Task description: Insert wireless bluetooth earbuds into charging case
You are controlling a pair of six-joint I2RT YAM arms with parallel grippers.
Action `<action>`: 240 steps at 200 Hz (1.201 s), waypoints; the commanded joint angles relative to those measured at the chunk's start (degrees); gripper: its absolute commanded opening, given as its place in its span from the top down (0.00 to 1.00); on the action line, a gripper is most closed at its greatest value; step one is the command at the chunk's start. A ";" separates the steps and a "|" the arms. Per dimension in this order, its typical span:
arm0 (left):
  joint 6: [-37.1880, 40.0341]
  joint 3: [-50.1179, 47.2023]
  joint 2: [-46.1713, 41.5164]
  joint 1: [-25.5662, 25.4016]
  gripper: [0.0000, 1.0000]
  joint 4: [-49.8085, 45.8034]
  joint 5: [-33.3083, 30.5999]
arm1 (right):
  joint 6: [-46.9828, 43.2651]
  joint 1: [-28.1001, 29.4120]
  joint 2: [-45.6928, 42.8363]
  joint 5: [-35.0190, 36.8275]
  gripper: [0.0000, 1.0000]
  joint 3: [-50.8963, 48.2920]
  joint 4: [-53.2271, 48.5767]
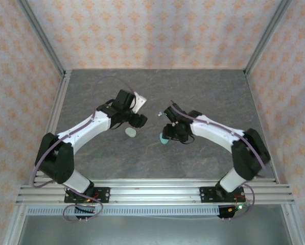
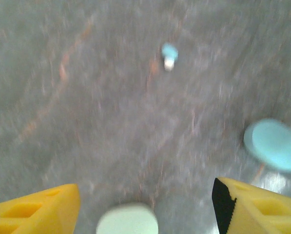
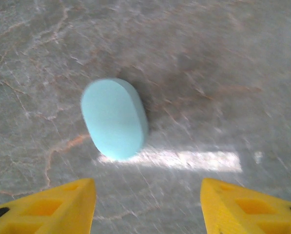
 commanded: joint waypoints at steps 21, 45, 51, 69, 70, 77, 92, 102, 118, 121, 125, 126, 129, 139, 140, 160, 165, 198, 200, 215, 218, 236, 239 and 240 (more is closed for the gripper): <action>-3.37 -8.20 -9.39 1.76 0.28 5.57 -0.36 | -6.18 0.63 9.32 2.11 0.37 8.69 -7.14; -4.22 -9.78 -11.16 2.75 0.28 5.11 -1.52 | -7.22 1.03 12.17 1.61 0.36 10.81 -7.90; -4.32 -10.00 -11.38 2.98 0.28 5.09 -1.53 | -7.48 1.14 12.79 1.56 0.35 11.20 -8.00; -4.84 -10.40 -11.90 3.75 0.28 5.38 -1.35 | -8.04 1.56 14.04 1.17 0.35 11.45 -8.17; -4.86 -10.42 -11.87 3.78 0.28 5.41 -1.31 | -8.04 1.56 14.04 1.17 0.35 11.45 -8.17; -5.12 -10.43 -11.91 3.97 0.28 5.64 -1.18 | -8.16 1.75 14.34 1.15 0.34 11.46 -8.08; -5.38 -10.23 -11.86 4.36 0.28 6.01 -0.90 | -8.61 2.15 14.99 1.32 0.34 11.39 -7.96; -5.57 -10.11 -11.89 4.57 0.28 6.23 -0.79 | -8.89 2.28 15.56 1.28 0.34 11.47 -7.82; -5.55 -10.03 -11.91 4.76 0.28 6.42 -0.68 | -9.36 2.37 16.37 1.14 0.34 11.59 -7.58; -5.56 -10.02 -11.92 4.75 0.28 6.49 -0.70 | -9.47 2.37 16.50 1.16 0.34 11.65 -7.55; -5.54 -10.01 -11.84 4.86 0.28 6.49 -0.74 | -9.56 2.37 16.74 1.21 0.34 11.73 -7.57; -5.52 -10.01 -11.84 4.86 0.28 6.49 -0.74 | -9.72 2.37 16.97 1.25 0.34 11.76 -7.53; -5.57 -9.93 -11.81 4.86 0.28 6.45 -0.74 | -9.85 2.37 17.13 1.32 0.34 11.84 -7.52; -5.63 -10.00 -11.70 4.96 0.28 6.57 -0.67 | -10.38 2.46 17.71 1.49 0.34 12.16 -7.71; -5.61 -10.05 -11.68 4.95 0.28 6.62 -0.75 | -10.47 2.46 17.77 1.46 0.34 12.15 -7.70; -6.02 -10.04 -11.36 5.29 0.28 6.89 -0.80 | -11.95 2.46 18.51 1.47 0.37 12.55 -7.94; -6.11 -10.09 -11.32 5.48 0.28 6.96 -0.79 | -12.59 2.46 18.61 1.43 0.39 12.59 -8.18; -6.75 -10.12 -12.37 7.22 0.29 7.67 0.59 | -17.39 2.46 18.39 3.75 0.59 13.65 -11.97; -6.74 -10.17 -12.41 7.34 0.29 7.76 0.75 | -17.73 2.46 18.24 3.96 0.60 13.69 -12.25; -5.75 -10.49 -13.98 8.08 0.30 8.55 2.60 | -20.30 2.46 16.67 4.61 0.66 13.69 -13.46; -5.36 -10.77 -14.46 8.16 0.30 8.83 3.28 | -20.86 2.46 16.26 4.62 0.68 13.65 -13.69; -3.24 -12.59 -18.17 8.85 0.31 11.94 7.23 | -24.87 2.46 13.28 3.21 0.73 14.21 -15.55; -2.84 -12.89 -18.81 8.94 0.31 12.39 8.09 | -25.58 2.46 12.69 2.87 0.74 14.42 -15.93; -2.72 -12.99 -19.01 9.01 0.31 12.48 8.33 | -25.80 2.46 12.45 2.77 0.74 14.47 -16.03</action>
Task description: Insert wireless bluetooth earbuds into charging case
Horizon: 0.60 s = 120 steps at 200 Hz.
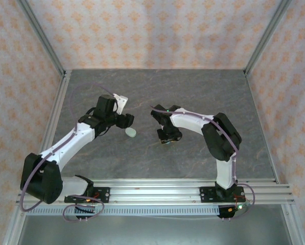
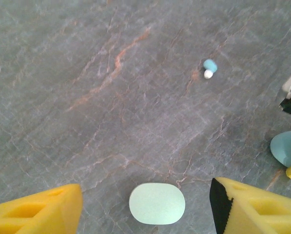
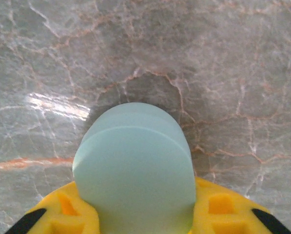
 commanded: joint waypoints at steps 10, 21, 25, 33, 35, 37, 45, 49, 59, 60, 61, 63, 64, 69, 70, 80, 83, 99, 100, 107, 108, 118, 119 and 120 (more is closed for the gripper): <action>3.16 -2.29 -7.30 1.39 0.31 5.75 8.07 | -9.23 0.25 -7.83 -0.14 0.76 2.87 -6.58; 3.65 -1.62 -8.45 2.03 0.31 5.24 11.67 | -11.66 0.25 -10.57 -2.25 0.78 3.69 -7.72; 3.90 -1.19 -8.74 2.20 0.31 4.93 13.36 | -12.80 0.25 -11.46 -3.38 0.79 4.28 -8.47; 4.58 -0.33 -9.19 2.54 0.31 3.97 16.97 | -14.60 0.25 -12.86 -5.35 0.82 5.69 -10.23; 4.82 -0.13 -9.26 2.59 0.31 3.68 17.65 | -15.02 0.30 -13.13 -5.75 0.82 6.10 -10.81; 5.04 0.10 -9.26 2.63 0.31 3.37 18.70 | -15.35 0.26 -13.37 -6.07 0.82 6.58 -11.23; 5.78 1.21 -9.38 2.70 0.32 2.09 21.70 | -16.58 0.25 -14.31 -7.28 0.83 8.48 -13.48; 6.01 1.80 -9.40 2.66 0.32 1.42 22.95 | -17.09 0.25 -14.64 -7.78 0.84 9.40 -14.56; 6.34 3.11 -9.61 2.73 0.32 -0.09 25.37 | -18.08 0.25 -15.38 -8.41 0.85 11.83 -17.22; 6.34 3.22 -9.63 2.68 0.32 -0.22 25.58 | -18.10 0.25 -15.50 -8.49 0.85 12.11 -17.45; 6.38 3.37 -9.69 2.70 0.32 -0.41 25.77 | -18.15 0.25 -15.56 -8.54 0.85 12.38 -17.65; 6.46 3.63 -9.67 2.72 0.32 -0.71 26.09 | -18.35 0.21 -15.63 -8.63 0.85 12.70 -18.11; 6.40 3.75 -9.71 2.72 0.32 -0.83 26.21 | -18.41 0.23 -15.75 -8.69 0.85 12.98 -18.29; 6.30 4.38 -9.90 2.68 0.33 -1.43 26.68 | -18.72 0.25 -16.23 -9.05 0.86 14.10 -19.18; 6.23 4.52 -9.91 2.66 0.33 -1.54 26.76 | -18.77 0.25 -16.32 -9.12 0.86 14.30 -19.35; 5.05 5.45 -10.19 2.65 0.33 -2.44 27.23 | -19.20 0.25 -17.20 -10.03 0.87 16.24 -20.55; 4.34 5.67 -10.26 2.65 0.33 -2.55 27.30 | -19.26 0.25 -17.54 -10.35 0.87 16.71 -20.84; -2.71 7.13 -9.56 2.75 0.33 -2.25 26.86 | -19.60 0.25 -19.24 -12.45 0.87 18.64 -20.95; -3.02 7.30 -9.39 2.70 0.33 -2.31 26.90 | -19.61 0.25 -19.36 -12.62 0.87 18.72 -20.90; -7.14 8.60 -8.20 2.71 0.35 -2.69 28.05 | -19.62 0.25 -20.03 -13.44 0.87 19.38 -20.52; -7.70 8.83 -8.01 2.67 0.35 -2.79 28.24 | -19.62 0.25 -20.15 -13.56 0.87 19.44 -20.46; -13.41 11.01 -5.68 2.64 0.39 -3.76 30.43 | -19.53 0.25 -20.86 -14.32 0.87 20.01 -19.91; -14.08 11.22 -5.43 2.64 0.39 -3.81 30.62 | -19.48 0.25 -20.96 -14.44 0.87 20.07 -19.85; -14.73 11.41 -5.22 2.68 0.40 -3.92 30.75 | -19.46 0.25 -21.02 -14.54 0.87 20.10 -19.77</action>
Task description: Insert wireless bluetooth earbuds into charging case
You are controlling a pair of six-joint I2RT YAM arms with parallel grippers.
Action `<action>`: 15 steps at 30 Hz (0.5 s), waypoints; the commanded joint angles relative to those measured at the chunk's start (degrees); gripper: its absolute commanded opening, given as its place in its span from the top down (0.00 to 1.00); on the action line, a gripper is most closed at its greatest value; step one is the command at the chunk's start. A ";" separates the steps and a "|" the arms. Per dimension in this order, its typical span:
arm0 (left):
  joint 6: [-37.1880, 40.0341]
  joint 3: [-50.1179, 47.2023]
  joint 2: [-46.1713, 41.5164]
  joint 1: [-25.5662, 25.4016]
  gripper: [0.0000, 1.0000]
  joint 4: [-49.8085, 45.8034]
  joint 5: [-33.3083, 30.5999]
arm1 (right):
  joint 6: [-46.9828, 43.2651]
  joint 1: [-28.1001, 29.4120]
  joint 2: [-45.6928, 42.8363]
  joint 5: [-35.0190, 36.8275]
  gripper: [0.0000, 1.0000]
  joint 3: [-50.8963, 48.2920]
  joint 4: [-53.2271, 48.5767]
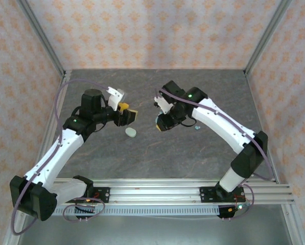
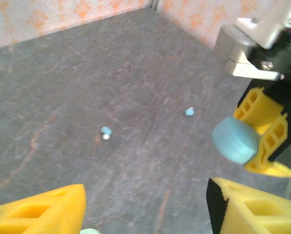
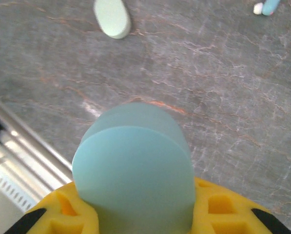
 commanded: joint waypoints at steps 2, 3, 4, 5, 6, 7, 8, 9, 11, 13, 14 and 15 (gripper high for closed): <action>-18.23 6.86 5.07 0.21 0.44 -3.34 7.36 | -1.91 0.32 -3.13 -4.11 0.87 2.57 -2.49; -22.09 7.87 6.29 0.10 0.48 -3.32 8.48 | -1.91 0.34 -3.54 -4.23 0.87 2.58 -2.04; -25.48 8.46 7.02 -0.10 0.50 -3.15 9.36 | -2.08 0.34 -3.85 -4.44 0.87 2.44 -1.67; -27.77 8.87 7.36 -0.56 0.50 -3.16 9.50 | -2.09 0.34 -4.10 -4.47 0.87 2.32 -1.39; -29.83 9.44 7.59 -1.20 0.50 -3.36 9.51 | -2.14 0.34 -4.24 -4.34 0.87 2.23 -1.16; -31.72 10.07 7.82 -1.90 0.47 -3.69 9.54 | -2.09 0.34 -4.23 -4.25 0.88 2.30 -1.07; -33.10 10.82 8.27 -2.40 0.46 -4.34 9.80 | -2.22 0.34 -4.23 -4.12 0.88 2.38 -1.07; -33.81 11.81 8.79 -2.89 0.45 -5.20 10.40 | -2.31 0.34 -4.26 -3.98 0.88 2.48 -1.07; -35.51 14.16 10.18 -4.30 0.44 -8.02 10.97 | -2.43 0.30 -4.24 -3.76 0.88 3.00 -0.99; -37.02 15.42 11.11 -6.13 0.43 -8.11 11.84 | -2.53 0.35 -4.45 -3.73 0.88 3.43 -0.54; -37.89 15.95 11.67 -7.01 0.42 -8.10 12.04 | -2.57 0.34 -4.54 -3.73 0.88 3.43 -0.33; -38.44 16.59 12.36 -7.78 0.42 -8.57 12.35 | -2.53 0.34 -4.57 -3.66 0.88 3.49 -0.05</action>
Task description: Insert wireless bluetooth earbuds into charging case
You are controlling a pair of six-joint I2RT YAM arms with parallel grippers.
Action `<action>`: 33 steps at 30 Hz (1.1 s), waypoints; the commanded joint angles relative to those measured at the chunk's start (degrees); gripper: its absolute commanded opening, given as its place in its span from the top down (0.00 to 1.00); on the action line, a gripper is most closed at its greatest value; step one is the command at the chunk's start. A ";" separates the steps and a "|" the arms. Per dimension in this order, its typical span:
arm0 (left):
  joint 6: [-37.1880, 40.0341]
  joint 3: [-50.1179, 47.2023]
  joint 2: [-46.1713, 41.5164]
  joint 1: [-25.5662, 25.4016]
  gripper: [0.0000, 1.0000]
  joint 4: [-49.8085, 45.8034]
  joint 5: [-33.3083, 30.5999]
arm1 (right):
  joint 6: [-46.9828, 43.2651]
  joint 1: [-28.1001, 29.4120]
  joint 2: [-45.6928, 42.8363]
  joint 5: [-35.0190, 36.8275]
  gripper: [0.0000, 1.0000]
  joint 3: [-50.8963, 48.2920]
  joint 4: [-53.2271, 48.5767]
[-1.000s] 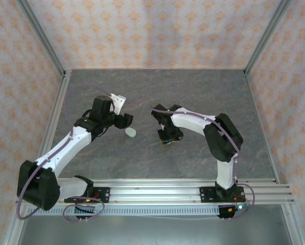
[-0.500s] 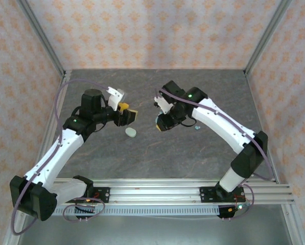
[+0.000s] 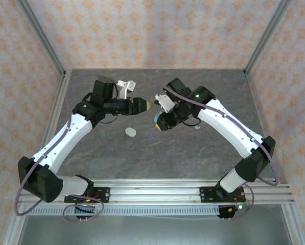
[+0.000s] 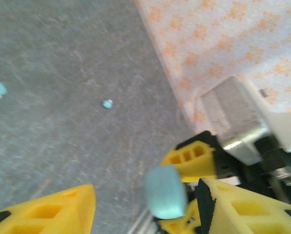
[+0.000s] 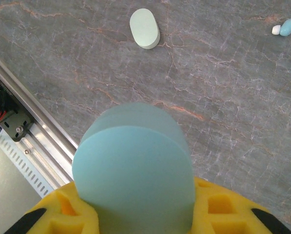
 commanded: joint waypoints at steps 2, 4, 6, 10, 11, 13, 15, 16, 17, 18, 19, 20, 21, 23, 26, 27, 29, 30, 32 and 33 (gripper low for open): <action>-6.07 5.39 3.29 -4.20 0.43 -4.98 4.21 | -0.48 0.32 -1.99 0.55 0.86 2.06 1.31; -6.16 6.95 4.61 -5.53 0.44 -6.87 4.24 | -0.08 0.32 -2.41 1.17 0.86 1.79 2.24; -6.33 7.37 5.27 -5.92 0.44 -7.73 4.24 | 0.33 0.32 -3.14 1.50 0.86 1.41 3.26; -8.47 6.20 5.76 -6.03 0.43 -5.73 6.01 | 1.87 0.32 -6.28 0.26 0.86 -1.43 8.20; -8.80 5.99 5.69 -6.18 0.42 -5.32 6.16 | 2.32 0.32 -6.98 0.02 0.86 -2.10 9.42; -8.89 5.88 5.60 -6.19 0.40 -5.39 6.26 | 3.02 0.36 -8.30 -0.21 0.87 -3.88 11.73; -9.25 5.59 5.36 -6.11 0.40 -4.70 6.87 | 3.64 0.36 -9.33 -0.40 0.87 -5.39 13.65; -9.75 5.29 5.25 -6.18 0.42 -4.15 7.47 | 3.94 0.32 -9.63 -0.42 0.87 -5.88 14.28; -9.93 5.18 5.11 -6.12 0.43 -3.91 7.77 | 4.10 0.32 -9.74 -0.43 0.87 -6.15 14.59; -10.03 5.18 5.03 -6.17 0.46 -3.89 8.12 | 4.27 0.32 -9.86 -0.41 0.87 -6.21 14.77; -9.98 5.18 4.98 -6.16 0.48 -3.99 8.42 | 4.33 0.32 -9.80 -0.54 0.87 -6.17 14.80; -10.03 5.24 4.90 -6.15 0.51 -4.15 8.59 | 4.32 0.32 -9.80 -0.55 0.87 -6.07 14.71; -9.94 5.26 4.83 -6.18 0.53 -4.37 8.63 | 4.32 0.32 -9.76 -0.53 0.87 -5.82 14.64; -10.03 5.35 4.81 -6.19 0.58 -4.51 8.63 | 4.23 0.32 -9.68 -0.58 0.86 -5.52 14.49; -10.76 5.39 5.01 -6.19 0.73 -4.20 8.31 | 4.40 0.32 -9.79 -0.15 0.82 -5.42 14.19; -11.07 5.34 5.04 -6.12 0.78 -3.80 8.12 | 4.65 0.32 -9.97 0.26 0.79 -5.50 14.08; -12.50 5.03 4.77 -6.05 0.88 -1.87 7.27 | 6.24 0.25 -10.60 1.48 0.69 -5.72 14.33; -14.22 4.43 4.63 -6.12 0.90 0.37 6.67 | 7.35 0.09 -11.06 1.78 0.62 -5.83 14.65; -18.29 2.99 4.14 -6.09 0.94 5.70 5.36 | 10.17 -0.49 -12.41 2.30 0.50 -6.17 15.29; -20.16 2.22 3.93 -6.09 0.95 8.15 4.24 | 12.04 -1.00 -13.42 2.58 0.46 -6.70 15.77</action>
